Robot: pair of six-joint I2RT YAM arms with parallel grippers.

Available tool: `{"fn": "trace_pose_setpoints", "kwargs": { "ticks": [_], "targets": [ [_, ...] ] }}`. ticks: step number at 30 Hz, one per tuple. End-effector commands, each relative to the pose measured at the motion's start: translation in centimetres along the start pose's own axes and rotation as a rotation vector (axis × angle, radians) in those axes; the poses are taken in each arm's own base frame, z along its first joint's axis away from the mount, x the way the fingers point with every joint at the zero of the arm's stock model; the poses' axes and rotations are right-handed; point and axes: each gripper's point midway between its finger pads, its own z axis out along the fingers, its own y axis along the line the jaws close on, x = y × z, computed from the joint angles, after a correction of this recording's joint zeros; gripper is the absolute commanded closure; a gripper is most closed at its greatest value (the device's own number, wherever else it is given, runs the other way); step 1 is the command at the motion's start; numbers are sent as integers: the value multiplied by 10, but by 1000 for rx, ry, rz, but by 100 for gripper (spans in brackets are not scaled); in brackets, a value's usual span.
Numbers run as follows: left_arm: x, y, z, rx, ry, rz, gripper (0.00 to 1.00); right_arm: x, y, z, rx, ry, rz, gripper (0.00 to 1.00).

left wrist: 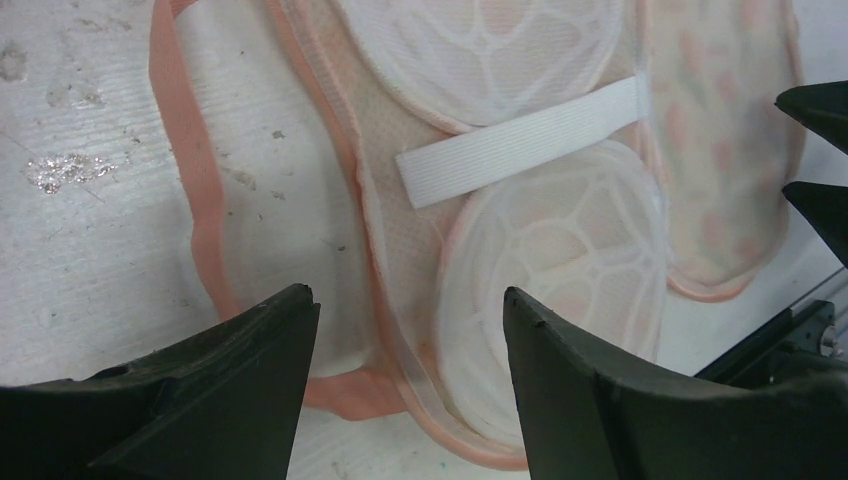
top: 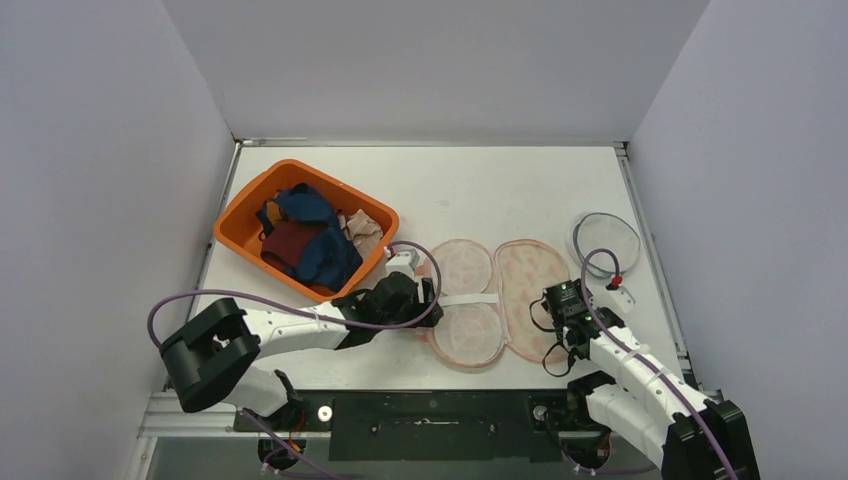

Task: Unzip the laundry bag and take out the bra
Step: Place the bra in the bin, then close the laundry bag at the center of the board.

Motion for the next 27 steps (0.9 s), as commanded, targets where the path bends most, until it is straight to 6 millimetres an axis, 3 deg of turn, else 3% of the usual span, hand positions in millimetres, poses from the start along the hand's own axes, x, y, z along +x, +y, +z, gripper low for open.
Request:
{"fn": "trace_pose_setpoints", "kwargs": {
  "ticks": [1, 6, 12, 17, 20, 21, 24, 25, 27],
  "targets": [
    [-3, 1, 11, 6, -49, -37, 34, 15, -8, 8, 40, 40, 58, 8],
    [6, 12, 18, -26, -30, -24, 34, 22, -6, 11, -1, 55, 79, 2],
    [14, 20, 26, -46, -9, -23, 35, 27, 0, 14, -40, 67, 69, 29],
    [17, 23, 34, -60, 6, -15, 35, 30, 9, 17, -89, 76, 40, 64],
    [16, 26, 38, -70, 9, -15, 36, 27, 15, 16, -94, 73, 9, 75],
    [15, 27, 39, -75, 9, -15, 36, 24, 16, 14, -94, 66, -3, 71],
    [13, 31, 42, -88, 12, -14, 36, 5, 18, 5, -80, 16, -22, 33],
    [12, 33, 43, -93, 12, -13, 36, -4, 17, 0, -74, -12, -18, 24],
    [10, 36, 44, -103, 6, -19, 37, -15, 13, -6, -61, -43, -16, 13]
  ]
}}
